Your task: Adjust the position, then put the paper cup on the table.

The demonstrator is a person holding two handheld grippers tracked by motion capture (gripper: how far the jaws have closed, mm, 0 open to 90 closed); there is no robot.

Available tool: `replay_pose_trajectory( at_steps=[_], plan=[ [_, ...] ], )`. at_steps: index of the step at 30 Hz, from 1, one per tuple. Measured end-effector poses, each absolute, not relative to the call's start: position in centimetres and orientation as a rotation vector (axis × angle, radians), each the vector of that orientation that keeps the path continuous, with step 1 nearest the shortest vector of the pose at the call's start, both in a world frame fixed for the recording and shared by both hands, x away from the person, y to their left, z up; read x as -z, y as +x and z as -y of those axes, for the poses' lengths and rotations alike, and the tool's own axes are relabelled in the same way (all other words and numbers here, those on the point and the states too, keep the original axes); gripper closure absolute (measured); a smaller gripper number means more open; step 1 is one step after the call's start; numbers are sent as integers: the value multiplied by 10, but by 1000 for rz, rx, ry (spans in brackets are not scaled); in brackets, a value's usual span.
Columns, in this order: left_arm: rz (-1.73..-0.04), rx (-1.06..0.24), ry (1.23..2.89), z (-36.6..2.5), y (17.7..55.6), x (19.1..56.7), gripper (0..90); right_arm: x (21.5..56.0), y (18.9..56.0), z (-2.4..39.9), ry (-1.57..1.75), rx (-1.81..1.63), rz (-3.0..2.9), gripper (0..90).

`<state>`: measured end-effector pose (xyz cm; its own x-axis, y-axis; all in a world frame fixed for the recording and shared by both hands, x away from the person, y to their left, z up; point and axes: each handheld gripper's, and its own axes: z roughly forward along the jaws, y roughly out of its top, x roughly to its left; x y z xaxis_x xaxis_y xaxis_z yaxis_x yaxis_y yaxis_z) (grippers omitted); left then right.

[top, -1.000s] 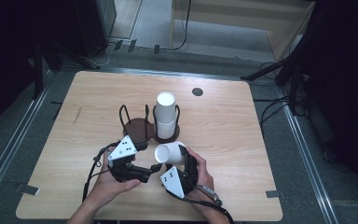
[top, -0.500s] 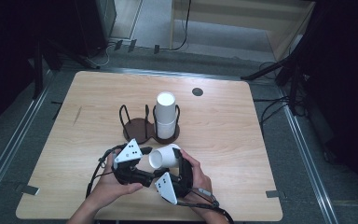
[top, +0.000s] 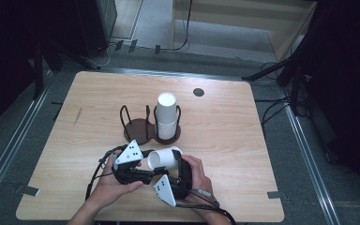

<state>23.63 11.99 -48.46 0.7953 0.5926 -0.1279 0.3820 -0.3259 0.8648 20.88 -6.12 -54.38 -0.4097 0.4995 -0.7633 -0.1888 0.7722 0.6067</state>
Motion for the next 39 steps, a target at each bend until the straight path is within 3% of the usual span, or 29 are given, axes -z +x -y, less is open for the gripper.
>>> replay_pose_trajectory(
  at_steps=[8,14,27,39],
  plan=[
    [-754,-307,1861,-132,239,485,350,538,211,67,292,-773,-1830,128],
    [-716,-388,1787,-137,236,484,351,527,212,74,368,-863,-1819,113],
    [-698,-399,1538,-157,231,471,349,503,220,99,658,-1015,-1768,88],
    [-737,-427,1493,-162,233,474,345,493,220,99,775,-1153,-1802,89]
  ],
)
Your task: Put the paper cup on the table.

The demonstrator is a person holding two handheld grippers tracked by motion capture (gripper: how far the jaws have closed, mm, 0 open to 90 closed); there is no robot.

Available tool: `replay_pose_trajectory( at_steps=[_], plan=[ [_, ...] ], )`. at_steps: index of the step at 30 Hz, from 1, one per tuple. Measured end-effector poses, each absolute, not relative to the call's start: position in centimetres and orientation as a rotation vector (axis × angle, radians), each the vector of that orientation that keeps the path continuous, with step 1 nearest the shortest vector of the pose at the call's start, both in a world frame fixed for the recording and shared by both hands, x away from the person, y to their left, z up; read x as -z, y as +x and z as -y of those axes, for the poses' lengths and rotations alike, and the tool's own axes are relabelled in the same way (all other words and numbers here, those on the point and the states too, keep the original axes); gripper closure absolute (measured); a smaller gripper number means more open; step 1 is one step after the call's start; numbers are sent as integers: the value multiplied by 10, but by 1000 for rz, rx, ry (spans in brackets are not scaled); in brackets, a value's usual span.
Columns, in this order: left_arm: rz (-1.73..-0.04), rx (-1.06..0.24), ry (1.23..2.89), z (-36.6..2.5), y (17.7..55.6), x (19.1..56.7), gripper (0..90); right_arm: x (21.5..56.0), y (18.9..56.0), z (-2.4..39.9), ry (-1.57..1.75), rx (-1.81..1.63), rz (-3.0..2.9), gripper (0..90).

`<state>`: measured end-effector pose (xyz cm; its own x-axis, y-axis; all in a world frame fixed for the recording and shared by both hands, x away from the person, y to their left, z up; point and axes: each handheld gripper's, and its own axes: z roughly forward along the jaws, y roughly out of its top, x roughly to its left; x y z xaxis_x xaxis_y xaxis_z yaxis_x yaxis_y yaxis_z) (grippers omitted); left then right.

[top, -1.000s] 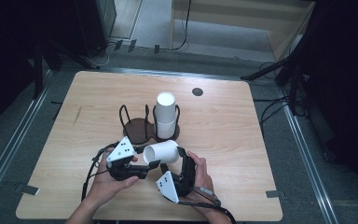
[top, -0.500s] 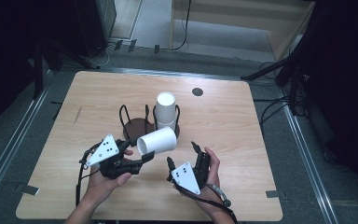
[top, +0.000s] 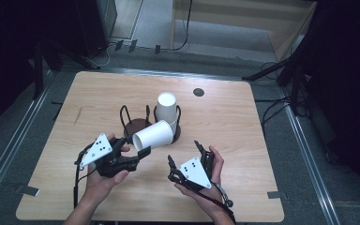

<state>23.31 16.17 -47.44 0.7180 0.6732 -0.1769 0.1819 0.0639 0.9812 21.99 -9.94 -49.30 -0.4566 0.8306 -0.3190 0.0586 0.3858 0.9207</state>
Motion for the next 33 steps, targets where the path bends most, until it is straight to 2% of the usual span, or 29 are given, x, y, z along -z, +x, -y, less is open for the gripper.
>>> replay_pose_trajectory(
  at_steps=[9,16,24,33],
  plan=[
    [-745,-405,1450,-167,235,477,343,487,224,102,870,-1279,-1783,86],
    [-752,-450,1436,-167,234,477,345,479,225,110,968,-1377,-1759,96],
    [-742,-482,1384,-164,235,480,346,481,229,111,1214,-1559,-1787,133],
    [-734,-500,1359,-153,234,488,346,474,228,119,1459,-1803,-1737,115]
  ],
)
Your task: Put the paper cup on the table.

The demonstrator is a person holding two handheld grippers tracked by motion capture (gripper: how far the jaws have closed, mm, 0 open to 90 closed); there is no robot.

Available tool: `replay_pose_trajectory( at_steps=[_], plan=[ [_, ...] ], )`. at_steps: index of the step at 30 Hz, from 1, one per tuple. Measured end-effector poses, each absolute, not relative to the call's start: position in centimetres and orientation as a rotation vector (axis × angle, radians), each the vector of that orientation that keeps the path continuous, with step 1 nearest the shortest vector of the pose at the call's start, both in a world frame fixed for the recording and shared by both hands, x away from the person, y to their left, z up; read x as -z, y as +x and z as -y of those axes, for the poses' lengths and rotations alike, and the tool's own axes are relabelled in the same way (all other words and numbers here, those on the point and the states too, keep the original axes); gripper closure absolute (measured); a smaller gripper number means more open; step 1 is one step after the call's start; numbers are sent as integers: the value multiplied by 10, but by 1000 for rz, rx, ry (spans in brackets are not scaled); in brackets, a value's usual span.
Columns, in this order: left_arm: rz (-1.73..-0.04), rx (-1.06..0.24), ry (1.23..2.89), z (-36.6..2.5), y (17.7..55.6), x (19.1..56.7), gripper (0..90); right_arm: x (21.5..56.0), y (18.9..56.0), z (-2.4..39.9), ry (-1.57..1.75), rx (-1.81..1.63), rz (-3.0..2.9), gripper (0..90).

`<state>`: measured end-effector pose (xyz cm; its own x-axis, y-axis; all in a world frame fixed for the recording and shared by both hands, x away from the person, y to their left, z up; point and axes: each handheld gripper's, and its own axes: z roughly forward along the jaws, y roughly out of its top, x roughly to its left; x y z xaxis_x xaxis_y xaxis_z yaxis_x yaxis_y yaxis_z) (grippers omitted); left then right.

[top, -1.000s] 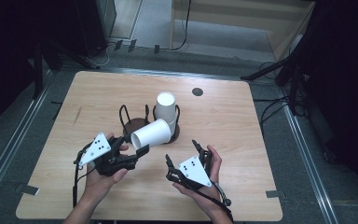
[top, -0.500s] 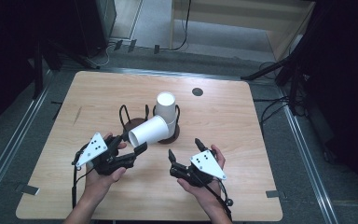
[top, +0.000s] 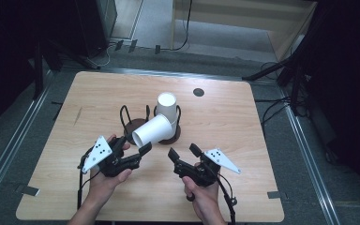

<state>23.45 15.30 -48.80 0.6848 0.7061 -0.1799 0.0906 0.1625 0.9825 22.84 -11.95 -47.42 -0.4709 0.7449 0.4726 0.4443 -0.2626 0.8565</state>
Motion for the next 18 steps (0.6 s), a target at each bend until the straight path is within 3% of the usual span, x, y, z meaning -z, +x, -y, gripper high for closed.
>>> replay_pose_trajectory(
  at_steps=[7,18],
  plan=[
    [-723,-494,1345,-146,233,492,347,472,231,118,1619,-1916,-1715,45],
    [-662,-492,1363,-119,225,495,348,470,230,126,1952,-2074,-1574,36]
  ],
)
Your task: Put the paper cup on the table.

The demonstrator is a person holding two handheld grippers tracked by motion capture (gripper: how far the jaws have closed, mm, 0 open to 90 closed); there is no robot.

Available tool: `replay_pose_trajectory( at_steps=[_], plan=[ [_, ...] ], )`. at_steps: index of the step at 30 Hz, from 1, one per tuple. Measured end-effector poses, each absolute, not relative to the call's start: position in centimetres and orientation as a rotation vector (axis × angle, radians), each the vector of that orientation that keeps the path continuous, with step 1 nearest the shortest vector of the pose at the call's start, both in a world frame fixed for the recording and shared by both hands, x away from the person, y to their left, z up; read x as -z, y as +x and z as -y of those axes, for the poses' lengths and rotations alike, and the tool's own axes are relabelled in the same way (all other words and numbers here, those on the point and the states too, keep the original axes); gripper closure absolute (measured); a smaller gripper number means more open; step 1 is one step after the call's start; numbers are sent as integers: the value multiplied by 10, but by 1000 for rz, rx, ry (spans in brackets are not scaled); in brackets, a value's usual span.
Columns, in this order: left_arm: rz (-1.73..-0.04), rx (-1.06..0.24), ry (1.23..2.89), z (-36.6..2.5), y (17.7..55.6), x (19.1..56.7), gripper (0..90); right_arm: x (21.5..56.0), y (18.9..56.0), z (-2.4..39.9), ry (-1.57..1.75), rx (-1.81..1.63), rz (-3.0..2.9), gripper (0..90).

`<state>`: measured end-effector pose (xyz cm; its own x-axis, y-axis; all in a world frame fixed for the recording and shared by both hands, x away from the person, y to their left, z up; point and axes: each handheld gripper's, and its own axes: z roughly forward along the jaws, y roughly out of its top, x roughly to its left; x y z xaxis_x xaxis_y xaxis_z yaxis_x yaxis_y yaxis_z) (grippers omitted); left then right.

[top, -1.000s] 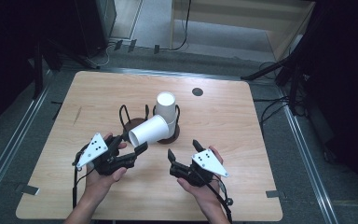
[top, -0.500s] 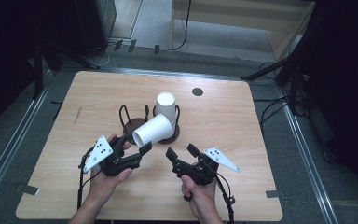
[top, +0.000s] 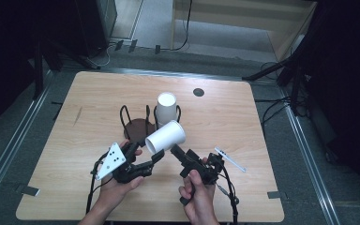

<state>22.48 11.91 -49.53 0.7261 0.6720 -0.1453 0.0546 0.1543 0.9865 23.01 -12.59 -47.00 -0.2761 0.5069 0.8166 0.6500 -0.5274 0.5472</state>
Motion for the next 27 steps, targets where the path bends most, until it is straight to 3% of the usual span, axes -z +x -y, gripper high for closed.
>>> replay_pose_trajectory(
  at_steps=[27],
  plan=[
    [-599,-518,1457,-78,211,512,347,485,236,137,-1877,1769,1091,61]
  ],
)
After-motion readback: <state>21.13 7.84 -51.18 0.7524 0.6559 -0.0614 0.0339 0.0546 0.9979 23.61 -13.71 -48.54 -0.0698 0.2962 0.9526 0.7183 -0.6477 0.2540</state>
